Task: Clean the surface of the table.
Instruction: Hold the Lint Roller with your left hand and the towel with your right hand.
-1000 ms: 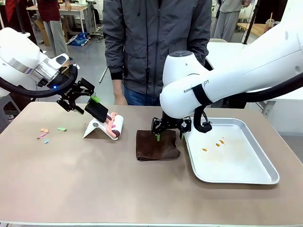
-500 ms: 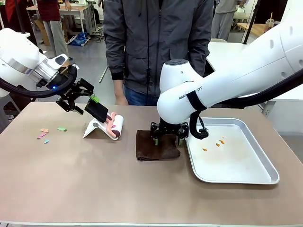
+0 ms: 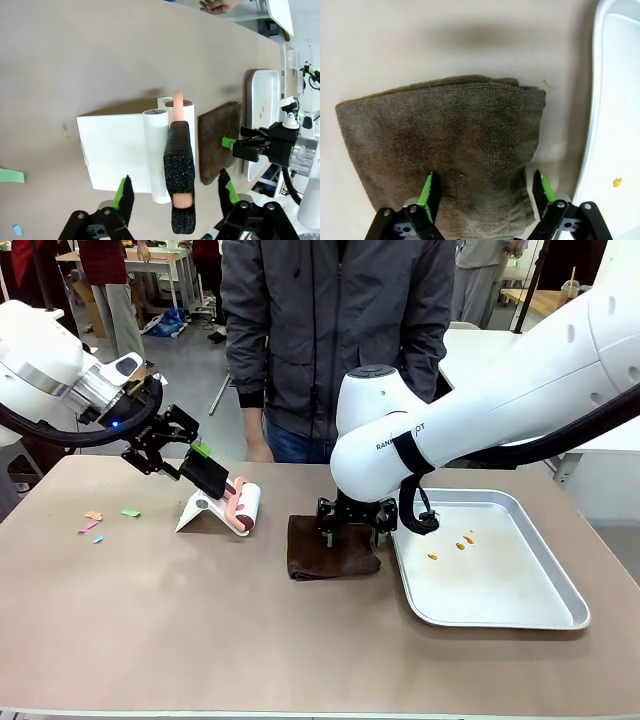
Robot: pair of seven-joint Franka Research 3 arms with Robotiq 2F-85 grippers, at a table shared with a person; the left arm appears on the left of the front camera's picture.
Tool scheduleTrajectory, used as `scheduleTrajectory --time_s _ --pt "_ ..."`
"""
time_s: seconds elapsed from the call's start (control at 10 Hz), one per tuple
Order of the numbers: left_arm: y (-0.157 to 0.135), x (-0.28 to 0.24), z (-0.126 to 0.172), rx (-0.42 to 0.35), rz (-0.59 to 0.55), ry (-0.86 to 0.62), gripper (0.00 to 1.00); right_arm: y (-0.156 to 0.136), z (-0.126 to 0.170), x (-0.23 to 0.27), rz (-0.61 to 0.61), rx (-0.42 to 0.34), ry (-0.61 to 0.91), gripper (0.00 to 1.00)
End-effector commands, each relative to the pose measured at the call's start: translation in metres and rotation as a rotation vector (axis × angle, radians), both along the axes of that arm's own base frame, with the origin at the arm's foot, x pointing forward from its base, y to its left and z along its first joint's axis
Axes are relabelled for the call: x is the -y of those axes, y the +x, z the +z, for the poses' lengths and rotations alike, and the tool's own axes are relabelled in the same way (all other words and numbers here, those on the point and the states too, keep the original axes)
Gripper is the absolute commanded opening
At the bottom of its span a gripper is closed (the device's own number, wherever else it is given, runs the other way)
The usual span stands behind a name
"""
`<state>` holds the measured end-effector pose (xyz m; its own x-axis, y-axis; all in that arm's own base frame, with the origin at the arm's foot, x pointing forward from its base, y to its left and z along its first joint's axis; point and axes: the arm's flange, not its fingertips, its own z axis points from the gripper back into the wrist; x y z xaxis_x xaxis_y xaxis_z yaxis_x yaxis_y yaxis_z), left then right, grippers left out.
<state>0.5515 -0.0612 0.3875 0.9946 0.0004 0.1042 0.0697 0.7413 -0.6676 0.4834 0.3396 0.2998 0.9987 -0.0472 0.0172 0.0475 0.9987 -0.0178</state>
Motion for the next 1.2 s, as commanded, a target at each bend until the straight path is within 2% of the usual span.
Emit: scheduleTrajectory --time_s 0.0,0.1,0.2,0.3,0.4,0.5,1.1 --pt "0.0016 -0.0015 -0.0006 0.029 -0.009 -0.03 0.0 0.0011 0.0004 -0.0055 -0.047 0.0 0.005 0.4" --pt "0.0021 -0.0022 -0.0007 0.036 -0.005 -0.03 0.0 0.0016 -0.0007 -0.0048 -0.049 -0.017 0.003 0.0" --pt "0.0023 -0.0019 -0.0005 0.039 -0.004 -0.031 0.0 0.0016 -0.0013 -0.0044 -0.049 -0.023 0.003 0.36" --pt "0.0022 -0.0019 -0.0003 0.042 -0.006 -0.031 0.12 0.0015 -0.0014 -0.004 -0.048 -0.027 0.003 0.0" --pt "0.0019 -0.0021 -0.0001 0.046 -0.004 -0.031 0.02 0.0014 -0.0012 -0.0041 -0.046 -0.029 0.005 0.0" --pt "0.002 -0.0023 0.0004 0.048 -0.001 -0.03 0.0 0.002 -0.0008 -0.0042 -0.043 -0.029 0.005 0.0" --pt "-0.0008 -0.002 0.0038 0.064 0.007 -0.04 0.0 0.0026 -0.0023 -0.0022 -0.042 -0.038 0.015 0.0"
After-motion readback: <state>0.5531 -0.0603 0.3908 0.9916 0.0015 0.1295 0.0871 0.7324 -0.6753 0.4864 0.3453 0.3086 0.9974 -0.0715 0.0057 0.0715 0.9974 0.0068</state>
